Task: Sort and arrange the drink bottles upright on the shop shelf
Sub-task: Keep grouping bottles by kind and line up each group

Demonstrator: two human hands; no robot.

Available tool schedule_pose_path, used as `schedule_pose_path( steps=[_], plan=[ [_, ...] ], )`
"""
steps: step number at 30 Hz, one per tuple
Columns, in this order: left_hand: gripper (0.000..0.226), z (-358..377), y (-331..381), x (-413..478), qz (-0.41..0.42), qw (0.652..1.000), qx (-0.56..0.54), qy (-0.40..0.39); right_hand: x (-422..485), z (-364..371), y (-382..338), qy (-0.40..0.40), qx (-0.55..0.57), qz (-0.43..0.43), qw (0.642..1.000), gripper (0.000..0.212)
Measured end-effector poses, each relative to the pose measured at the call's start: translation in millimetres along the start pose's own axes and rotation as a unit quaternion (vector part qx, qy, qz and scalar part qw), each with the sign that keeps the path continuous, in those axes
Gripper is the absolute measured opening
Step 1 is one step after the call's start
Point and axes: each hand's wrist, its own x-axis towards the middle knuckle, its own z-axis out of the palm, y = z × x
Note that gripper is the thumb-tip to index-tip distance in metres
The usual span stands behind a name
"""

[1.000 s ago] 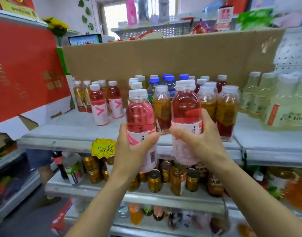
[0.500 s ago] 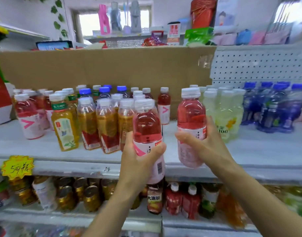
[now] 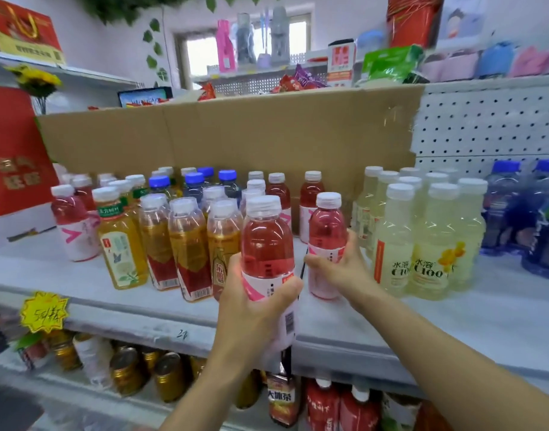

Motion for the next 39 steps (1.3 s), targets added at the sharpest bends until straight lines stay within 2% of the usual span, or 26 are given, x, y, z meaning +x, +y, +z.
schedule_pose_path(
  steps=[4, 9, 16, 18, 20, 21, 22, 23, 25, 26, 28, 30, 31, 34, 36, 39],
  plan=[
    [0.049, 1, 0, 8, 0.001, 1.000, -0.003, 0.001, 40, 16, 12, -0.018, -0.026, 0.007, 0.999, 0.080],
    [0.056, 0, -3, 14, -0.006, 1.000, -0.001, 0.005, 72, 31, 17, 0.001, -0.034, 0.028, 0.999, 0.087],
    [0.058, 1, -3, 13, -0.010, 1.000, 0.026, 0.000, 68, 18, 9, -0.042, -0.055, 0.071, 0.995, 0.088],
    [0.059, 1, -3, 13, -0.005, 1.000, 0.030, 0.004, 52, 13, -1, -0.049, -0.065, 0.074, 0.994, 0.085],
    [0.060, 2, -3, 13, -0.002, 0.999, 0.032, 0.006, 28, 7, -17, 0.013, -0.089, 0.033, 0.995, 0.073],
    [0.060, 2, -3, 13, -0.001, 0.999, 0.037, 0.010, 13, 3, -28, 0.031, -0.063, -0.001, 0.998, 0.064],
    [0.059, 4, -3, 13, -0.001, 0.999, 0.043, 0.018, -5, -1, -40, 0.011, -0.017, -0.036, 0.999, 0.059],
    [0.059, 6, -4, 12, 0.001, 0.998, 0.051, 0.026, -25, -3, -53, -0.047, 0.023, -0.069, 0.996, 0.058],
    [0.064, 13, -4, 10, 0.013, 0.997, 0.075, 0.030, -58, -3, -72, -0.168, 0.017, -0.097, 0.981, 0.055],
    [0.067, 18, -4, 8, 0.025, 0.995, 0.090, 0.022, -67, -3, -76, -0.191, -0.005, -0.104, 0.976, 0.054],
    [0.072, 27, -4, 6, 0.045, 0.991, 0.125, -0.001, -71, -5, -76, -0.155, -0.031, -0.118, 0.980, 0.052],
    [0.077, 32, -4, 6, 0.079, 0.979, 0.188, -0.013, -66, -12, -70, -0.100, -0.047, -0.123, 0.986, 0.049],
    [0.080, 32, -5, 8, 0.116, 0.962, 0.249, 0.004, -63, -17, -66, -0.076, -0.055, -0.123, 0.988, 0.048],
    [0.089, 25, -16, 16, 0.203, 0.898, 0.373, 0.113, -46, -23, -49, -0.018, -0.082, -0.097, 0.992, 0.045],
    [0.106, 20, -26, 24, 0.182, 0.880, 0.413, 0.143, -33, -20, -38, 0.003, -0.109, -0.072, 0.991, 0.043],
    [0.126, 16, -40, 37, 0.129, 0.868, 0.463, 0.124, -7, -8, -29, -0.004, -0.129, -0.052, 0.990, 0.046]
  ],
)
